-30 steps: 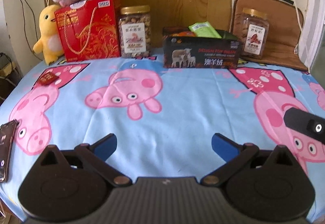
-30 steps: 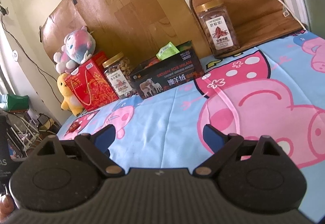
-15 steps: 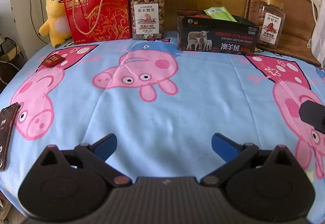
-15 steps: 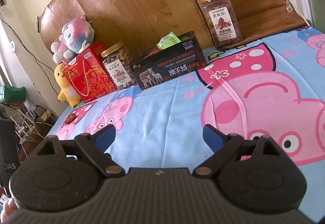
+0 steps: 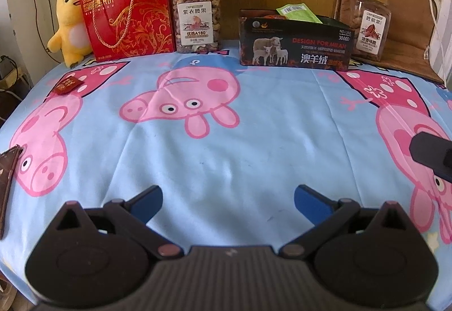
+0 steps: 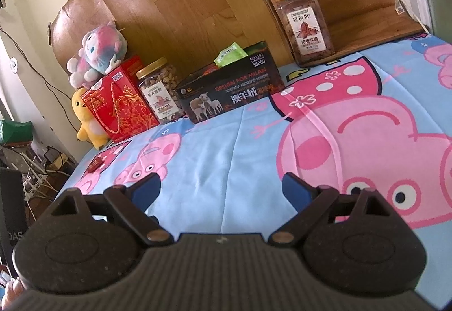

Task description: Organize snacks

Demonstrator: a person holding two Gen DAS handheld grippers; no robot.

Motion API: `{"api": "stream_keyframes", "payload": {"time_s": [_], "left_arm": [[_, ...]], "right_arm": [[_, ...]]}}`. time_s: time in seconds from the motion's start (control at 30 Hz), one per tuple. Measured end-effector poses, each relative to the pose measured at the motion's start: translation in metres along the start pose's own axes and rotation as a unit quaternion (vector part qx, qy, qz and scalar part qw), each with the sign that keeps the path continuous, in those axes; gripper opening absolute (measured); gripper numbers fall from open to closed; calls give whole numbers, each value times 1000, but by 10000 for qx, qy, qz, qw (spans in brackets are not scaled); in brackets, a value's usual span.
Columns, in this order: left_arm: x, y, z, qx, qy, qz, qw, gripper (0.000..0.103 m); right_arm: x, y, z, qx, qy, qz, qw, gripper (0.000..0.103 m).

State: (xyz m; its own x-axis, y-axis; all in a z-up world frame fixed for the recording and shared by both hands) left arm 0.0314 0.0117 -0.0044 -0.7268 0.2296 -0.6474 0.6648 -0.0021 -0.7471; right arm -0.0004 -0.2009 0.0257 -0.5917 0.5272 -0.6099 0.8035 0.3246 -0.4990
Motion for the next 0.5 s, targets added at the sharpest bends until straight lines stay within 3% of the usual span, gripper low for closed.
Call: {"api": "stream_keyframes", "payload": {"time_s": [0.5], "left_arm": [[-1, -3, 6, 33, 145, 90, 9998, 103]], "right_arm": [[3, 0, 5, 46, 102, -4, 9999, 95]]}}
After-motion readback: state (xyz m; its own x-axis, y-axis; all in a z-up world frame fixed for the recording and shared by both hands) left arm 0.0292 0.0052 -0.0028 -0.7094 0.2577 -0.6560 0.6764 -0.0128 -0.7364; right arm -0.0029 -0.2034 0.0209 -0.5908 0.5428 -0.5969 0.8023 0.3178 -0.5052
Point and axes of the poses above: each gripper's, at about its wrist camera, not at the fingertips, and y roughly the way its jaws point, z to its right, x to its underside, the point moved 4 cm from there along y, roughly the way its jaws point, and after that the axes turned 11 degrees about y, right-handed, at the moved point
